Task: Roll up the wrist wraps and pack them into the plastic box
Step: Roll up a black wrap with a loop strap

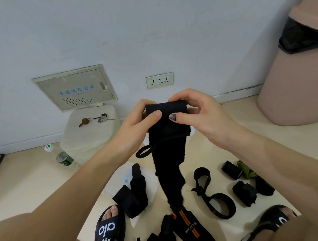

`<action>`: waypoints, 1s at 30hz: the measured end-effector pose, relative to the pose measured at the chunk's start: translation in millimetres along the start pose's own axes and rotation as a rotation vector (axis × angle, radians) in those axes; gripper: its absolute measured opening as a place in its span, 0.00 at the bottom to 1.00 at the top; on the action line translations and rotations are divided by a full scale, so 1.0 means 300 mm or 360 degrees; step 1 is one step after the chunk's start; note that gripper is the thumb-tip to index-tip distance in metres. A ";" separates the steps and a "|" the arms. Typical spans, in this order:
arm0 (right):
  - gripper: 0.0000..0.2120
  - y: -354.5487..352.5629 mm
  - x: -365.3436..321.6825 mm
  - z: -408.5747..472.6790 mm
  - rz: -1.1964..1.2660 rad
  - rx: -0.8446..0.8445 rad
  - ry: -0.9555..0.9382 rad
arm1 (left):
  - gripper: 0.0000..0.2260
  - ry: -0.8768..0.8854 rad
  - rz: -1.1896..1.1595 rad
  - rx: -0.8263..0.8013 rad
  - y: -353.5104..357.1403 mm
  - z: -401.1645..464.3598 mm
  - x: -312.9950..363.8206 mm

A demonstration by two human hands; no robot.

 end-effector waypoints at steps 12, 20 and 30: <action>0.07 0.029 -0.011 -0.004 0.0035 -0.0160 0.0198 | 0.10 0.0197 0.0060 -0.0094 -0.004 -0.023 0.045; 0.07 0.022 -0.005 -0.006 -0.0031 -0.0105 0.0016 | 0.15 0.0069 -0.0047 -0.0082 0.009 -0.025 0.037; 0.15 0.014 0.003 -0.009 -0.0039 -0.0117 0.0021 | 0.06 -0.0078 -0.0126 -0.0054 0.004 -0.013 0.034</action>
Point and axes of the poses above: each hand's wrist, its own z-axis towards the middle knuckle, its own y-axis out of the palm, x = y × z, the point moved 2 cm from there along z, towards the middle knuckle, and after that the axes turned 9 degrees about -z, right-handed, at the moved point
